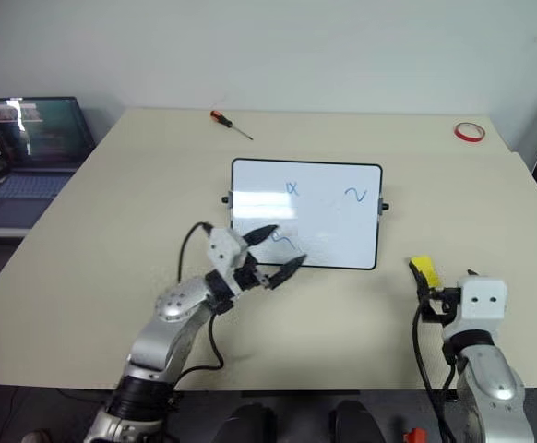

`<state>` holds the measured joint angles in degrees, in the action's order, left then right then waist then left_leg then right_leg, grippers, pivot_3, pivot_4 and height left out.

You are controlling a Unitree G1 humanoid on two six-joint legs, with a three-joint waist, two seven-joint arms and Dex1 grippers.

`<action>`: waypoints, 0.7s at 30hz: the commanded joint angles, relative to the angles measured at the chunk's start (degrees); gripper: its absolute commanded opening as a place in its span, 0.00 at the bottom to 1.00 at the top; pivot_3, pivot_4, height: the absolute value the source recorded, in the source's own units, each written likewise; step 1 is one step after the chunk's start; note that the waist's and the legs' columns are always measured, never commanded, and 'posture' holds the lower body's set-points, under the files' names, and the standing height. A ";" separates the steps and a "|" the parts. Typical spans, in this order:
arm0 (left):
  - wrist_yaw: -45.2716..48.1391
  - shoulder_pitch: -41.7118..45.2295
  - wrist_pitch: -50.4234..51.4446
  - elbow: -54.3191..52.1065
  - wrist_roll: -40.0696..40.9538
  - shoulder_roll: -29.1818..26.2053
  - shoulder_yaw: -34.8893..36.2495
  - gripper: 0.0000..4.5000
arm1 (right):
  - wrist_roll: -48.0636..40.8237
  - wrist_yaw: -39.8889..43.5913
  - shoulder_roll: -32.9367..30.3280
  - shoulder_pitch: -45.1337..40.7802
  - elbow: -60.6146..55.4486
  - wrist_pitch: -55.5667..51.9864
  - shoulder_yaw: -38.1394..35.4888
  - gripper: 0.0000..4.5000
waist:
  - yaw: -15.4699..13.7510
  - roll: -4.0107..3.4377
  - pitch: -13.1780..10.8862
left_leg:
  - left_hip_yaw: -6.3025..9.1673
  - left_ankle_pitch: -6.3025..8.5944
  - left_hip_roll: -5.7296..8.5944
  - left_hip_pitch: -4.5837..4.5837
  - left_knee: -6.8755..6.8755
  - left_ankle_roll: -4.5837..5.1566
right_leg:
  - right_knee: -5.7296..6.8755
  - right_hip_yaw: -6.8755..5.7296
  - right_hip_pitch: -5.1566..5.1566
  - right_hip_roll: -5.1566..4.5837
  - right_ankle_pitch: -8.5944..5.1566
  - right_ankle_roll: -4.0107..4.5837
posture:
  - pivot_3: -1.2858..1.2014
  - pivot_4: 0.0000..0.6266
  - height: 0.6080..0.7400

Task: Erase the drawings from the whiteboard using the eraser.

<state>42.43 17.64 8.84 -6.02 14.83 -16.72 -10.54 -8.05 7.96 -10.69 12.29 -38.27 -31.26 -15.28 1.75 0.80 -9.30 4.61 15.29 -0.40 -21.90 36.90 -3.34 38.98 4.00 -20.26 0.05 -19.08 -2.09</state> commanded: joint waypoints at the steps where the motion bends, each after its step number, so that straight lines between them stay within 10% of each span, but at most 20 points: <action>1: 9.80 5.37 1.65 2.29 2.10 -0.98 -4.53 1.00 | -2.95 -1.11 0.93 -3.47 -0.78 -4.91 -0.33 0.99 | 0.04 0.00 0.00 | 0.00 0.00 0.01 0.00 0.01 0.00 | 0.01 -0.01 0.00 0.05 0.00 0.00 | 0.52 0.24 1.00; 21: 17.25 13.23 -2.59 12.52 -1.28 3.48 -8.49 1.00 | -4.99 -1.80 0.72 -11.04 12.48 -4.59 -0.67 0.99 | 0.17 -0.03 -0.03 | -0.04 0.01 -0.03 -0.08 0.00 0.02 | 0.00 0.06 -0.11 0.19 0.00 -0.01 | 0.52 0.24 1.00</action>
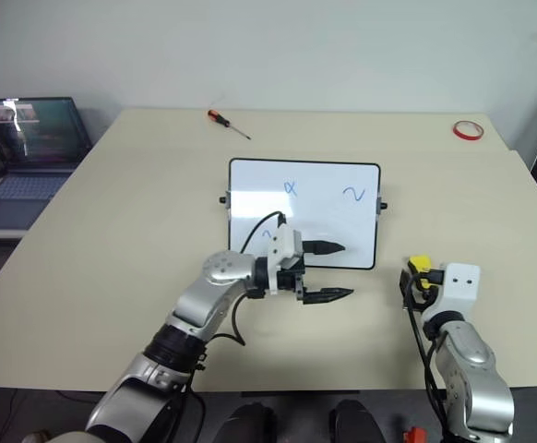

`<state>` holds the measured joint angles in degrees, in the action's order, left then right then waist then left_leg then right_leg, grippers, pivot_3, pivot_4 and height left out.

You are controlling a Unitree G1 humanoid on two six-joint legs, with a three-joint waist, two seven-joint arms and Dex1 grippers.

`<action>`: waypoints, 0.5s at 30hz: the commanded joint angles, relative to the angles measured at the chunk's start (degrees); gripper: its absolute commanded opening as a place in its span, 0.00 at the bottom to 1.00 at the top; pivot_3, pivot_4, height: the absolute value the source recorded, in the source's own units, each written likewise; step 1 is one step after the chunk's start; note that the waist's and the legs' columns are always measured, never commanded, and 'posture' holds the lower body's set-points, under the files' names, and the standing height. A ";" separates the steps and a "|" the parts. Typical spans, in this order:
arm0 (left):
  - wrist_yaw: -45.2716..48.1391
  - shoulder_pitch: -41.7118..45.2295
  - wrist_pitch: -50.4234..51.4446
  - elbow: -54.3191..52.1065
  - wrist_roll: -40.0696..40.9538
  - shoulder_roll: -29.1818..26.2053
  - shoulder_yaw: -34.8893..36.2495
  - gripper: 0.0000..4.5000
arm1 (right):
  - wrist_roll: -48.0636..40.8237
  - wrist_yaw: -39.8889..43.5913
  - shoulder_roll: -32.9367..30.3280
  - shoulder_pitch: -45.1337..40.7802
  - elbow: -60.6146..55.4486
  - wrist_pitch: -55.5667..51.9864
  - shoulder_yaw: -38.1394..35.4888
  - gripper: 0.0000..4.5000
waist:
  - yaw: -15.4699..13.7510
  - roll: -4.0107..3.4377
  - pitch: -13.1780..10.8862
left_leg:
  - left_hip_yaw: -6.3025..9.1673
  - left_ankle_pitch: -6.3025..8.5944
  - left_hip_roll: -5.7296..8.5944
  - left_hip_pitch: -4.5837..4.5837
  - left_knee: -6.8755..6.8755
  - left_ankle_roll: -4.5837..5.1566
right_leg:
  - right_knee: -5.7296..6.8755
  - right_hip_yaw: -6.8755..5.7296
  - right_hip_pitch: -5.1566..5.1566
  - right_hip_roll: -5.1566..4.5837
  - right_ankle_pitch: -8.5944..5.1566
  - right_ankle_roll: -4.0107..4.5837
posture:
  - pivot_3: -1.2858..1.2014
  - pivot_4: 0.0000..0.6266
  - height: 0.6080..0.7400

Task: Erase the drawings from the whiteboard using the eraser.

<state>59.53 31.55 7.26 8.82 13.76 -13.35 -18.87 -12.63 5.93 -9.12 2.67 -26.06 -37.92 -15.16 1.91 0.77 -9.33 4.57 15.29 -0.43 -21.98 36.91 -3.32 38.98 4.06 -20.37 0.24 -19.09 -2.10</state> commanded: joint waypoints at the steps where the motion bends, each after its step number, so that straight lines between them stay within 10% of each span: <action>1: 0.23 -1.03 -0.96 -2.69 -0.22 -0.09 -0.15 1.00 | -0.38 0.25 -0.87 -1.63 0.76 2.40 -0.74 0.99 | 0.01 0.00 0.00 | -0.01 0.00 0.00 0.00 0.01 0.00 | 0.00 0.01 0.00 0.00 0.00 0.00 | 0.52 0.24 1.00; 15: -0.05 -2.33 0.40 -4.69 -0.30 -1.64 -0.03 1.00 | -1.01 0.97 -2.66 -6.28 8.70 6.06 -1.55 0.99 | -0.03 -0.01 -0.01 | 0.00 0.00 -0.01 -0.01 0.01 0.00 | 0.01 0.00 -0.01 0.00 0.00 0.00 | 0.52 0.24 1.00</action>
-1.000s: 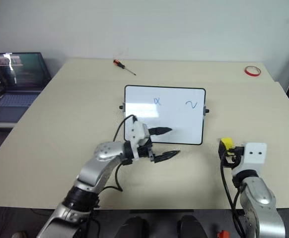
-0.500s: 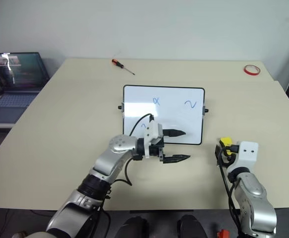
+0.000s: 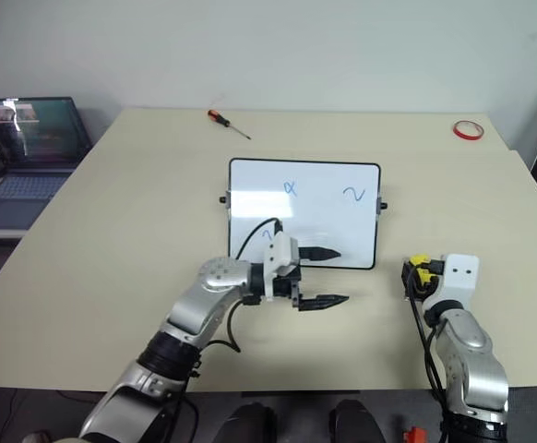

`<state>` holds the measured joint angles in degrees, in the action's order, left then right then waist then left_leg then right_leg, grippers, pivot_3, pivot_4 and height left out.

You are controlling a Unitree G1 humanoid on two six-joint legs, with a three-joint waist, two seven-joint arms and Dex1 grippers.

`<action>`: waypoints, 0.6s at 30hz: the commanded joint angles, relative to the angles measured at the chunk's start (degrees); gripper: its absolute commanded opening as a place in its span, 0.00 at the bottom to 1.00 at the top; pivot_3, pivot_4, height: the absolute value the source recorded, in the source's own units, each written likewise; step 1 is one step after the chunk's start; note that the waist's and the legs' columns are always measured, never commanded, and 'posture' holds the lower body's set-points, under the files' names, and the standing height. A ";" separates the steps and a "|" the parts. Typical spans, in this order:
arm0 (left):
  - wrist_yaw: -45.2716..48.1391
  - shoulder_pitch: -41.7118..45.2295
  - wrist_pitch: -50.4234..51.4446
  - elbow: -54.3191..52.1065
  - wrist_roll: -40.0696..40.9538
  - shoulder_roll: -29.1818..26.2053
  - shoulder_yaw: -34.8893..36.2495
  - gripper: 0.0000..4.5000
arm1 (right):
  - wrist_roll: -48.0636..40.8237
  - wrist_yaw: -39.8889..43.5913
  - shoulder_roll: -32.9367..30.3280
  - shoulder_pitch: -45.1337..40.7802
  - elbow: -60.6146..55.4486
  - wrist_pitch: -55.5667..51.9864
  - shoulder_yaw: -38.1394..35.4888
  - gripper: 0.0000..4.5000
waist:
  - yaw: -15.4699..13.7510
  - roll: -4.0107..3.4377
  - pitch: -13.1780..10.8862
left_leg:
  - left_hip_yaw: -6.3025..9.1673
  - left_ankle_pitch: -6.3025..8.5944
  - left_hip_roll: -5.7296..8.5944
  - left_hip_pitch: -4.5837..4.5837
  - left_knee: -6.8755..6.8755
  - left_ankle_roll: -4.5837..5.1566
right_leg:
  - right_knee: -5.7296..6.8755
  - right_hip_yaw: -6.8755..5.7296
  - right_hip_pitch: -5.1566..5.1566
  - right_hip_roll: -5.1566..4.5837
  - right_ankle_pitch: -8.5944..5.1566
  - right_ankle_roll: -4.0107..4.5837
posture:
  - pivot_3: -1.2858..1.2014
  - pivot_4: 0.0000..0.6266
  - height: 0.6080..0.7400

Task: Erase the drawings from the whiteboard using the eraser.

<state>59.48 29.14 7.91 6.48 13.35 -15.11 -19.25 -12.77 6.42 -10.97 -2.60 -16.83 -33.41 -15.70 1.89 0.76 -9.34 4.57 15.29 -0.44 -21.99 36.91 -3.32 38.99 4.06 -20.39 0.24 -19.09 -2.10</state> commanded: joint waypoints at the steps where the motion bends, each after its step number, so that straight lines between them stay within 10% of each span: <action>1: -0.07 0.13 -0.22 -2.31 0.08 0.11 0.34 1.00 | -1.05 0.57 -0.90 -1.16 -0.28 1.50 -1.16 0.99 | -0.02 0.00 0.00 | 0.00 0.00 0.00 0.00 0.01 0.00 | 0.00 0.00 0.00 0.00 0.00 0.00 | 0.52 0.24 1.00; 3: -0.20 0.18 -0.24 -2.22 0.00 0.15 0.31 1.00 | -1.34 0.64 -0.97 -1.29 0.03 1.45 -1.42 0.99 | -0.02 0.00 0.00 | 0.00 0.00 0.00 0.00 0.00 0.00 | 0.00 0.00 0.00 0.00 0.00 0.00 | 0.52 0.24 1.00; 13: -0.01 0.85 -0.79 -0.82 -0.15 -0.22 1.02 1.00 | -2.06 0.54 -1.41 -1.22 0.51 0.80 -1.99 0.25 | -0.01 0.00 0.00 | 0.00 0.00 0.00 0.00 0.00 0.00 | 0.00 0.00 0.00 0.00 0.00 0.00 | 0.52 0.24 1.00; 18: -0.19 1.35 -1.23 0.00 -0.44 -0.25 1.34 1.00 | -2.36 0.42 -1.82 -1.53 1.06 0.87 -2.13 0.24 | -0.02 0.00 0.00 | 0.00 0.00 0.00 0.00 0.00 0.00 | 0.00 0.00 0.00 0.00 0.00 0.00 | 0.52 0.24 1.00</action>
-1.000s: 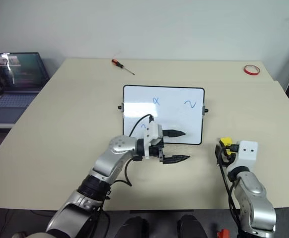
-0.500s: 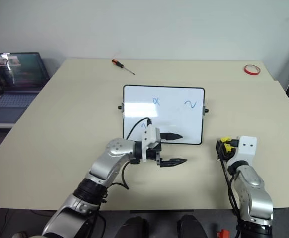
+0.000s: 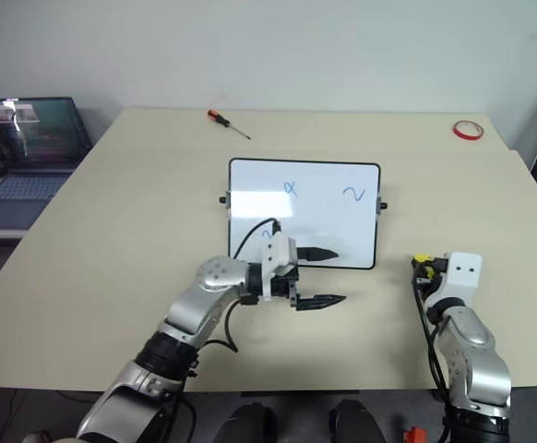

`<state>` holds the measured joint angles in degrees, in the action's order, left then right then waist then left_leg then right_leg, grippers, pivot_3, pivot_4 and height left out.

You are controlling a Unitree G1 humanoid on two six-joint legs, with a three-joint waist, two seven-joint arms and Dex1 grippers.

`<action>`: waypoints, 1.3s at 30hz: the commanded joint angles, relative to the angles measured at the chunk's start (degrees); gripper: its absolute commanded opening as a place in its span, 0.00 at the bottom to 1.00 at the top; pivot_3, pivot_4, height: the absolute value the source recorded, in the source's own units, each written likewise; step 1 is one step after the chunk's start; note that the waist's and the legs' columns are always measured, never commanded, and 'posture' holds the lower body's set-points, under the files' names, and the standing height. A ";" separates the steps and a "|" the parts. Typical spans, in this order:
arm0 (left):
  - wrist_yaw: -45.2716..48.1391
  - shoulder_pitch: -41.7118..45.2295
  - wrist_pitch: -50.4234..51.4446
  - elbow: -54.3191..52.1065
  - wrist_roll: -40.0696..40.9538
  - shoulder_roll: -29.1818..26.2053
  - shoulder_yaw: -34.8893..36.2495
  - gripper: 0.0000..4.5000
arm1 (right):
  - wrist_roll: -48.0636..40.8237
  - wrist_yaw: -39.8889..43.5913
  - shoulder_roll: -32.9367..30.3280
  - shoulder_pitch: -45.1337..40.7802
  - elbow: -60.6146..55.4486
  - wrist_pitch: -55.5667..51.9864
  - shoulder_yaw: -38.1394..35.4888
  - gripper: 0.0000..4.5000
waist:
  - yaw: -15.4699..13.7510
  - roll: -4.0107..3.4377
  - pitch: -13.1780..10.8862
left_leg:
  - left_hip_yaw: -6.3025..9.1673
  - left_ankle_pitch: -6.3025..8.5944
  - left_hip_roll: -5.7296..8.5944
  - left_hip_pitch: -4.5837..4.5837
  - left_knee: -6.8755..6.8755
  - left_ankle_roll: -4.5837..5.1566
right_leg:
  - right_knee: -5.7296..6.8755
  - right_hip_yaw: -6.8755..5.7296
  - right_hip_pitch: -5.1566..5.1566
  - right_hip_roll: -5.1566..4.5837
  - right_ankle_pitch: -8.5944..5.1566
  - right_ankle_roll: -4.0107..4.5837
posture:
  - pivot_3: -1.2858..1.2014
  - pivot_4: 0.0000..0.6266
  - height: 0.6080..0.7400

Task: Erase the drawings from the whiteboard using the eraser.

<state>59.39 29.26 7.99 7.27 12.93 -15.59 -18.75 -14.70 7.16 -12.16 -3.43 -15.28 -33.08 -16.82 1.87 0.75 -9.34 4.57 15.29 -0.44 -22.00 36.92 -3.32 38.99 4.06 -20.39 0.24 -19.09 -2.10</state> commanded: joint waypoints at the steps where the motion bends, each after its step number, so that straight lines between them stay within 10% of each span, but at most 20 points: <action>1: -0.17 1.30 -1.32 -0.72 -0.08 0.28 0.91 1.00 | -0.45 -0.45 -0.66 -0.82 -0.52 0.45 -1.00 0.24 | -0.01 0.00 0.00 | 0.00 0.00 0.00 0.00 0.00 0.00 | 0.00 0.00 0.00 0.00 0.00 0.00 | 0.52 0.24 1.00; 23: -35.22 -7.38 -4.79 -9.83 -13.17 6.57 8.92 1.00 | 5.22 -2.71 -2.01 -7.04 -8.09 8.37 5.11 0.24 | 0.00 0.00 0.00 | -0.03 0.00 -0.01 -0.04 0.01 0.00 | 0.02 0.03 -0.08 -0.21 0.00 0.00 | 0.52 0.24 1.00; 39: -35.60 -5.64 -7.05 -6.16 -13.64 8.06 7.52 1.00 | 9.78 -1.06 -0.01 -22.14 7.12 17.87 11.93 0.24 | 0.00 0.00 0.00 | -0.02 -0.01 0.00 -0.09 0.02 -0.01 | 0.03 -0.03 -0.11 -0.21 0.01 0.01 | 0.52 0.24 1.00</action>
<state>23.42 22.46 2.74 1.50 -0.98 -7.55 -11.37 -5.33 5.70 -12.32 -23.62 -8.47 -18.00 -5.28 1.87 0.75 -9.34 4.54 15.29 -0.44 -22.09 36.94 -3.32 39.03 4.04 -20.51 0.03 -19.08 -2.09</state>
